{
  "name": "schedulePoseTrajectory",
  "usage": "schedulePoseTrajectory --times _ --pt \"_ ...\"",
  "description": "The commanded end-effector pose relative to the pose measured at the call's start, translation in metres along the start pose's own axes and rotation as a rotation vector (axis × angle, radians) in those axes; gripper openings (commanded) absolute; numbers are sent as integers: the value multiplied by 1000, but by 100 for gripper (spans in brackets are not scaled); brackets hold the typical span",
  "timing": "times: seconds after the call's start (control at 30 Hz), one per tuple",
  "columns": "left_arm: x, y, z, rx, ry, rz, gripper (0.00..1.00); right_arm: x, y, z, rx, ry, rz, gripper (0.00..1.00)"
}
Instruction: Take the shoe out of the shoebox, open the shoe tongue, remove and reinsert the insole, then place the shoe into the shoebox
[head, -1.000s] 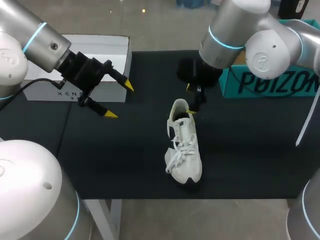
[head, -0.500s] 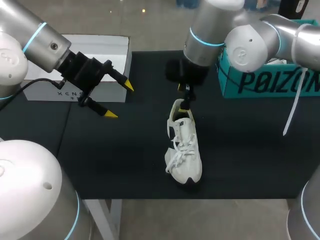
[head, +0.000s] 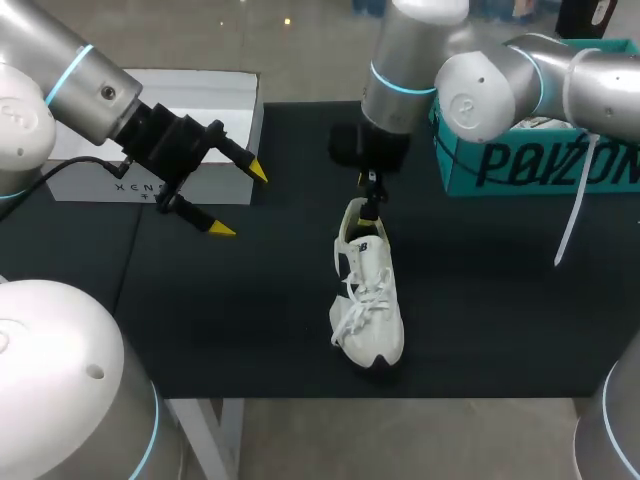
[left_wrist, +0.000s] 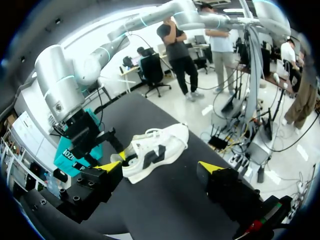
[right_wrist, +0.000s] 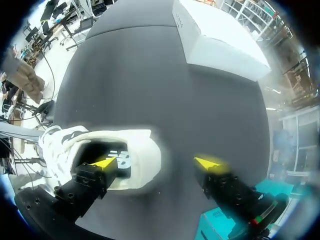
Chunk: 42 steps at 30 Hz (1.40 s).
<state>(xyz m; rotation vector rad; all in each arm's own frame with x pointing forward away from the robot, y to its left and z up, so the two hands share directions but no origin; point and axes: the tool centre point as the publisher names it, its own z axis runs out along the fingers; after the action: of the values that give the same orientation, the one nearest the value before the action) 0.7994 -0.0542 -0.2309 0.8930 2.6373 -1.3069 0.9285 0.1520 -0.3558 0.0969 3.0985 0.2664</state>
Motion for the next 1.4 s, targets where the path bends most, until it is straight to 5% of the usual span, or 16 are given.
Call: schedulePoseTrajectory --times 0.03,0.33,0.43,0.6,0.67,1.03,1.23,1.4 --pt "0 0 0 -2 2 0 100 -4 3 4 12 6 -4 100" --pt "0 0 0 -2 2 0 100 -6 5 7 29 7 -6 100" --pt "0 0 0 -2 2 0 100 -5 3 8 30 6 -4 54" --pt "0 0 0 -2 2 0 100 -3 -1 9 30 7 5 24" --pt "0 0 0 -2 2 0 100 -2 -2 8 30 4 5 0" --pt "0 0 0 -2 2 0 100 13 -3 -7 10 -16 0 0" --pt "0 0 0 -2 2 0 100 11 3 -44 -13 -69 -13 0" --pt "0 0 0 -2 2 0 100 -10 7 -89 -1 -147 -19 0"
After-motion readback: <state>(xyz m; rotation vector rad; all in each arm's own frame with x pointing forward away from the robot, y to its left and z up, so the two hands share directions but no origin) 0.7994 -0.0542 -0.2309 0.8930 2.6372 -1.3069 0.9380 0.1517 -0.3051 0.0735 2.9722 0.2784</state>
